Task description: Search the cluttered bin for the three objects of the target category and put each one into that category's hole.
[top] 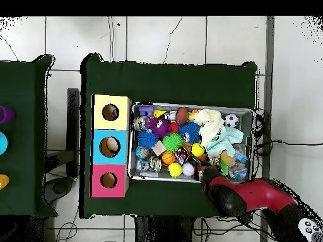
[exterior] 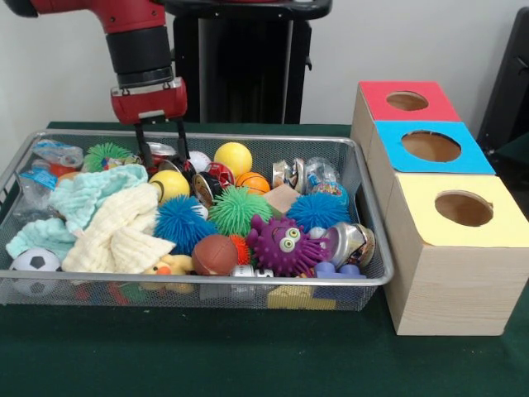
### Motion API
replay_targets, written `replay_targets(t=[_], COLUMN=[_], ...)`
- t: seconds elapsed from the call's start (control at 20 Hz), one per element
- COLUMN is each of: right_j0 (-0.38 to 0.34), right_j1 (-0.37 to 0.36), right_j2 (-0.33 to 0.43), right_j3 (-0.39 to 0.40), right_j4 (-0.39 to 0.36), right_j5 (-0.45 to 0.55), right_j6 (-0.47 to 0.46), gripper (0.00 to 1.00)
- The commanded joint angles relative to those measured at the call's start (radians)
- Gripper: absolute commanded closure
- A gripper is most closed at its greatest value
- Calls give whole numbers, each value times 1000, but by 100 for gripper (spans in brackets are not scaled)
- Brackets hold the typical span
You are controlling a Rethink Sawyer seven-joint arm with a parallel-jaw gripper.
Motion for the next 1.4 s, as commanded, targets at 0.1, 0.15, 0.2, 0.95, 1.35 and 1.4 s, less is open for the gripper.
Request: replay_targets(t=[0.1,0.15,0.2,0.95,1.35,1.4], right_j0=[-66,-70,-71,-74,-77,-76], right_j1=[8,-4,-21,-70,22,29], right_j2=[70,77,85,105,80,77], right_j3=[-78,-68,-57,-20,-89,-93], right_j4=[-1,9,20,61,-2,-7], right_j5=[92,102,110,138,114,110], right_j6=[-158,-157,-156,-153,-177,-176], gripper=[0,0,0,0,0,0])
